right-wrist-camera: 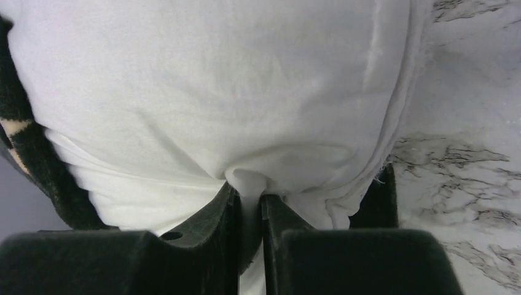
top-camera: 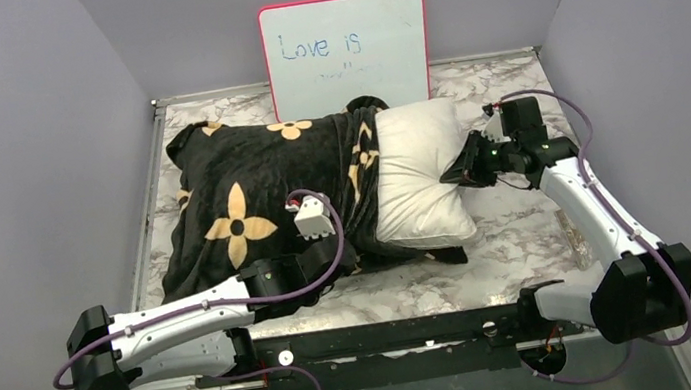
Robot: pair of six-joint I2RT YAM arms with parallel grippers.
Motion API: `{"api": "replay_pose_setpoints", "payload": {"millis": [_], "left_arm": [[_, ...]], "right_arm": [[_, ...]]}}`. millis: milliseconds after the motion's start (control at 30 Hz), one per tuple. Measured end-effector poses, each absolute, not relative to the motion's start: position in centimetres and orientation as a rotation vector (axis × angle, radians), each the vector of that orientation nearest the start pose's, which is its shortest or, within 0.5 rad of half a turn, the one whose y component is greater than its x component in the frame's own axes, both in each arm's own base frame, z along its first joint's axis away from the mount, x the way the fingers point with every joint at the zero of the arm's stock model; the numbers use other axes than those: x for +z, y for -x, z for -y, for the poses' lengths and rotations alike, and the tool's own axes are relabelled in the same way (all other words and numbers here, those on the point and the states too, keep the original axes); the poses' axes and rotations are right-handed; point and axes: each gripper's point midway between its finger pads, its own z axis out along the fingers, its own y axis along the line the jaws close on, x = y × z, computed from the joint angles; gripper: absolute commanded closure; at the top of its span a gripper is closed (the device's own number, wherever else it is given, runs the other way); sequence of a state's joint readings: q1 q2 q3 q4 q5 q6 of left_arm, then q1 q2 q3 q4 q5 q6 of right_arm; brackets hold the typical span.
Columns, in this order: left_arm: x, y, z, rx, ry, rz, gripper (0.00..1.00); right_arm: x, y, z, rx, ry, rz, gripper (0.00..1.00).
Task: Remove the pillowcase from the pillow
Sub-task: Remove the pillow from the pillowcase.
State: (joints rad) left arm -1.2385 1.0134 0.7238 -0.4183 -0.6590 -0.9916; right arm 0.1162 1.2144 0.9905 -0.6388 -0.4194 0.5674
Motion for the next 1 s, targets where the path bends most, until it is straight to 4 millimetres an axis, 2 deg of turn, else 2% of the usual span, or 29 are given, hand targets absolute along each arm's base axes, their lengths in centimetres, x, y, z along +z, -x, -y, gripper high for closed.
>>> {"api": "replay_pose_setpoints", "payload": {"millis": [33, 133, 167, 267, 467, 567, 667, 700, 733, 800, 833, 867, 933, 1000], "left_arm": [[15.5, -17.2, 25.2, -0.559, 0.068, -2.161, 1.00], [14.7, -17.3, 25.7, -0.527, 0.023, -2.178, 1.00], [14.5, -17.3, 26.0, -0.514, 0.009, -2.186, 1.00], [13.5, -17.7, 27.0, -0.456, -0.045, -2.212, 1.00], [12.9, -17.8, 27.7, -0.424, -0.093, -2.231, 1.00], [12.9, -17.6, 27.9, -0.432, -0.111, -2.236, 0.99], [13.2, -17.5, 27.8, -0.440, -0.130, -2.233, 0.81], [13.3, -17.3, 27.8, -0.450, -0.141, -2.232, 0.72], [13.5, -17.3, 27.8, -0.458, -0.143, -2.231, 0.64], [13.9, -17.1, 27.6, -0.480, -0.149, -2.225, 0.39], [14.2, -17.1, 27.6, -0.495, -0.148, -2.222, 0.29], [14.6, -17.0, 27.6, -0.512, -0.148, -2.219, 0.23], [15.0, -16.7, 27.7, -0.545, -0.156, -2.220, 0.15], [15.8, -16.1, 28.0, -0.601, -0.171, -2.223, 0.13]], "right_arm": [[17.1, -28.6, -12.9, 0.837, -0.348, -2.480, 0.69], [17.0, -28.3, -13.0, 0.864, -0.321, -2.488, 0.28], [16.9, -28.1, -12.8, 0.858, -0.316, -2.493, 0.18], [16.7, -27.2, -11.9, 0.804, -0.329, -2.508, 0.02], [17.4, -23.5, -9.5, 0.643, -0.387, -2.487, 0.00], [17.2, -21.4, -9.2, 0.638, -0.396, -2.481, 0.00], [15.6, -18.5, -10.5, 0.765, -0.382, -2.495, 0.00], [14.8, -17.6, -11.2, 0.833, -0.376, -2.503, 0.01], [14.0, -16.7, -12.1, 0.919, -0.376, -2.511, 0.07], [12.5, -15.4, -13.8, 1.084, -0.391, -2.524, 0.28], [11.8, -15.2, -14.4, 1.154, -0.404, -2.531, 0.36], [11.3, -15.0, -15.0, 1.220, -0.423, -2.539, 0.45], [11.4, -15.5, -15.8, 1.312, -0.443, -2.539, 0.70], [12.6, -16.7, -16.2, 1.355, -0.430, -2.504, 0.81]]}}
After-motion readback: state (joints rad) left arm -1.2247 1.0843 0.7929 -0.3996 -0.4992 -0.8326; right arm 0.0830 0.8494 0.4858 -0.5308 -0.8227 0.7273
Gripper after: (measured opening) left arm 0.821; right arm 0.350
